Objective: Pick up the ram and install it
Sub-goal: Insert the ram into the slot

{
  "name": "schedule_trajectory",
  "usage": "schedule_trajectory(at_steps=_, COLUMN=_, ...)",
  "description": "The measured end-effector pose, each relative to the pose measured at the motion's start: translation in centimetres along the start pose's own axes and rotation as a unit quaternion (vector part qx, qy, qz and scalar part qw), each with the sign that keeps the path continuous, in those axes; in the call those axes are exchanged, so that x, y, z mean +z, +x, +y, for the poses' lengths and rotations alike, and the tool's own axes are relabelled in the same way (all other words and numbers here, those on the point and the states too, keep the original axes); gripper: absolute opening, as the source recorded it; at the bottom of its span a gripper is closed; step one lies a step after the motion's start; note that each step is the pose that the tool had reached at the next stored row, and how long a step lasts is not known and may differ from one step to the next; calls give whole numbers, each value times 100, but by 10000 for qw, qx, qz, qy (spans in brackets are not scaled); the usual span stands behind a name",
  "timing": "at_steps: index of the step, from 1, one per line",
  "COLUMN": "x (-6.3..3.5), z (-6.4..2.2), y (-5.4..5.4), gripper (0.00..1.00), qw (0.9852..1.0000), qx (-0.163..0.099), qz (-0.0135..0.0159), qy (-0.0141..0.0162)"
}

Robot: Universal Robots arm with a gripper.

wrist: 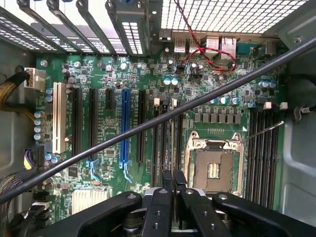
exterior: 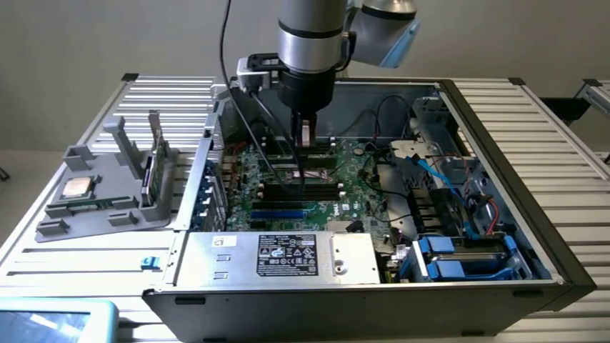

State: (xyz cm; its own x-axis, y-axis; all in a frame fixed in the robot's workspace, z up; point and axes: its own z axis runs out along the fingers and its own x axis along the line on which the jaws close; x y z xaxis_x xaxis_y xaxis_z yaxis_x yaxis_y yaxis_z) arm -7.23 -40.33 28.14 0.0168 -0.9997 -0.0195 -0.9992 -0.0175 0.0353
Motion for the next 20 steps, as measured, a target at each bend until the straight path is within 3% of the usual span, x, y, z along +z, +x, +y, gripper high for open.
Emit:
schedule_trajectory(at_steps=11, x=175, z=-20, y=73, gripper=11, qw=10000, qx=40, qz=-14, qy=1)
schedule_trajectory(at_steps=20, x=190, z=-23, y=105, gripper=11, qw=9998, qx=208, qz=-25, qy=1)
